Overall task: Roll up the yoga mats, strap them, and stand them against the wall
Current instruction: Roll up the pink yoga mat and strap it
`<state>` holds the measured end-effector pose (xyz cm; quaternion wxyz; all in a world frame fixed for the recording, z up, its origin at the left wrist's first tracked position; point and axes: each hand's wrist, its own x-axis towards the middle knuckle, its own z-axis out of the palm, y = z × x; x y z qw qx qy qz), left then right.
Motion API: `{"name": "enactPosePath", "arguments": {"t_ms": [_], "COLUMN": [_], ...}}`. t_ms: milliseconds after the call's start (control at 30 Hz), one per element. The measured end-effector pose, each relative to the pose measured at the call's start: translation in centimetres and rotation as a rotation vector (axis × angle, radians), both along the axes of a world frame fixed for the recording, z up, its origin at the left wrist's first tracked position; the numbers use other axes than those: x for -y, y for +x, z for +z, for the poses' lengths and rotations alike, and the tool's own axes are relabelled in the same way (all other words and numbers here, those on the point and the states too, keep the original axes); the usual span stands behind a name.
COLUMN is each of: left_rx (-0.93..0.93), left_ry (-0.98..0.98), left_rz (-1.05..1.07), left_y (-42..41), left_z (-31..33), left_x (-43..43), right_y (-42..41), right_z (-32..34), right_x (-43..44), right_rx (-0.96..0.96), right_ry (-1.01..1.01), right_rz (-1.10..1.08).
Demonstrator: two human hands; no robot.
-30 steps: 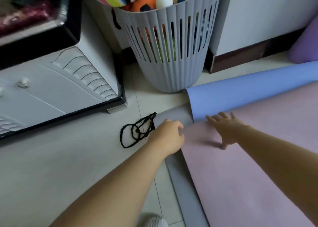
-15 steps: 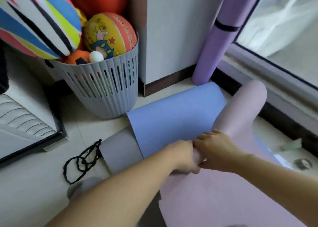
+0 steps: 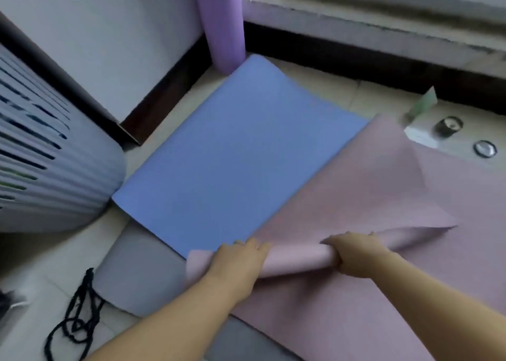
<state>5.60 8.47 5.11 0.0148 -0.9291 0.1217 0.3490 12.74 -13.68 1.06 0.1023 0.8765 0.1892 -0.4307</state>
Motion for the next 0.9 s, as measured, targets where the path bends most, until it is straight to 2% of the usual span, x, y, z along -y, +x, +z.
{"name": "enactPosePath", "arguments": {"t_ms": [67,133,267,367,467,633,800,900], "left_rx": [-0.087,-0.131,-0.036,-0.029,-0.04,0.181,0.238,0.362], "left_ry": [0.05,0.093,0.129,0.103,0.104,-0.054,-0.179,-0.205], "left_rz": [-0.051,-0.062,-0.104,-0.103,-0.091,-0.15,-0.1,-0.209], "left_y": [-0.6,-1.1,-1.2,-1.2,-2.3,-4.2,-6.2,-8.2], "left_z": [-4.2,-7.0,-9.5,-8.9,-7.1,-1.9,5.5,11.1], "left_x": [0.9,1.3,2.1,2.1,2.3,3.6,6.1,5.9], "right_y": [-3.4,-5.8,-7.8,-8.4,-9.3,-10.0,-13.8,-18.3], "right_z": [-4.4,-6.9,-9.5,-8.9,-5.8,2.8,11.3,16.8], "right_x": [1.5,2.4,3.4,3.5,3.8,4.1,4.1,4.8], "right_rx": [0.075,0.237,0.434,0.454,0.422,0.423,0.414,0.449], "right_ry": [0.069,0.117,0.221,0.235,0.207,0.205,0.214,0.253], "right_rz": [-0.059,-0.034,-0.027,-0.064,-0.011,0.017,-0.175,-0.277]}}
